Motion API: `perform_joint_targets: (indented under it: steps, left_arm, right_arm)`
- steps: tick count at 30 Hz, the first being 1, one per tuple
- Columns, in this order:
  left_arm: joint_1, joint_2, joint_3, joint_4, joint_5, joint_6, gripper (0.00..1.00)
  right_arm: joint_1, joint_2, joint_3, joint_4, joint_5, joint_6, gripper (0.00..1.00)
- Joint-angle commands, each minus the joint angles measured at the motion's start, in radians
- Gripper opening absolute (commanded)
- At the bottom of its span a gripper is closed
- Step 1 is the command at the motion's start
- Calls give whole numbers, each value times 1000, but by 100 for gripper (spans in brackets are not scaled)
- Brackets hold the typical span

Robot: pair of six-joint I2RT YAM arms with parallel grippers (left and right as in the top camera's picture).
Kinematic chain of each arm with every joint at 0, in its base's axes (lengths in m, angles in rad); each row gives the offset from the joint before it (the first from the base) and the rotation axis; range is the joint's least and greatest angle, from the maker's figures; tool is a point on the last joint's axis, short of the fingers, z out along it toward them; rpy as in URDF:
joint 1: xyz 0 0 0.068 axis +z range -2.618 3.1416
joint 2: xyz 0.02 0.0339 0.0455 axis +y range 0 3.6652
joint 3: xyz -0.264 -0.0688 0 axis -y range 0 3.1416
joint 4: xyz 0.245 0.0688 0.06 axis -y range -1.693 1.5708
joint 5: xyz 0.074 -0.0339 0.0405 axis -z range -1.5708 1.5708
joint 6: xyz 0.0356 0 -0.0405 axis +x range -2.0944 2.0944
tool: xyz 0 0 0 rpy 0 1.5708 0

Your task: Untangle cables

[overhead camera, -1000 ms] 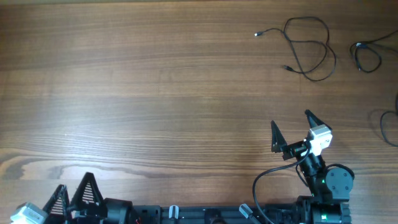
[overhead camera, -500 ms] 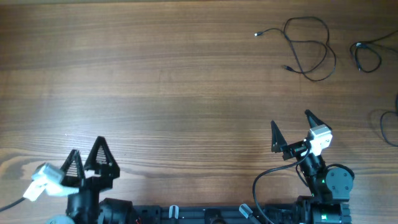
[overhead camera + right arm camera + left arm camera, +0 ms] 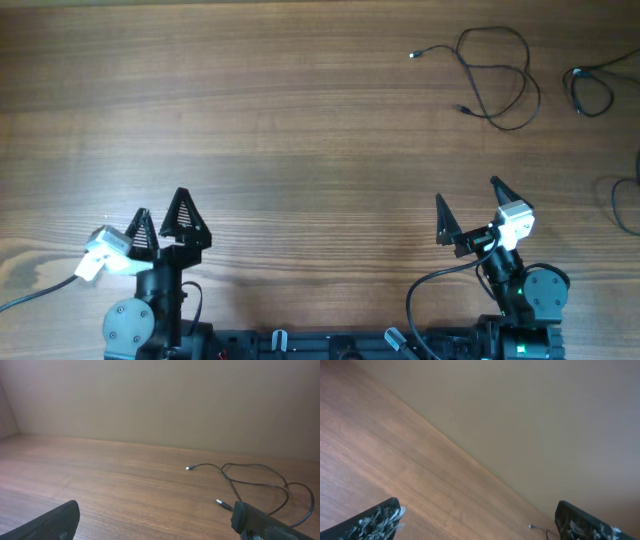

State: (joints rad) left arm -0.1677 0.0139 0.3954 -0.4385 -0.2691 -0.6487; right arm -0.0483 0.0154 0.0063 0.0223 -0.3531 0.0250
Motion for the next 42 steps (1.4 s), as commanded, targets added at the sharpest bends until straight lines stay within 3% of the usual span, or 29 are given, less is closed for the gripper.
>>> perform_joint_targets:
  steps: [1, 22, 29, 42]
  left_arm:
    - [7, -7, -43, 21, -77, 2, 100]
    - [7, -6, -266, 228, -125, 18, 100]
    - [7, -6, -319, 288, -124, 122, 100]
    - [7, 4, -385, 391, -121, 122, 100]
  right_arm:
    - [6, -11, -1, 5, 17, 3, 100]
    - [6, -11, -1, 5, 17, 3, 100]
    - [6, -11, -1, 5, 17, 3, 100]
    - [6, -11, -1, 5, 17, 2, 100]
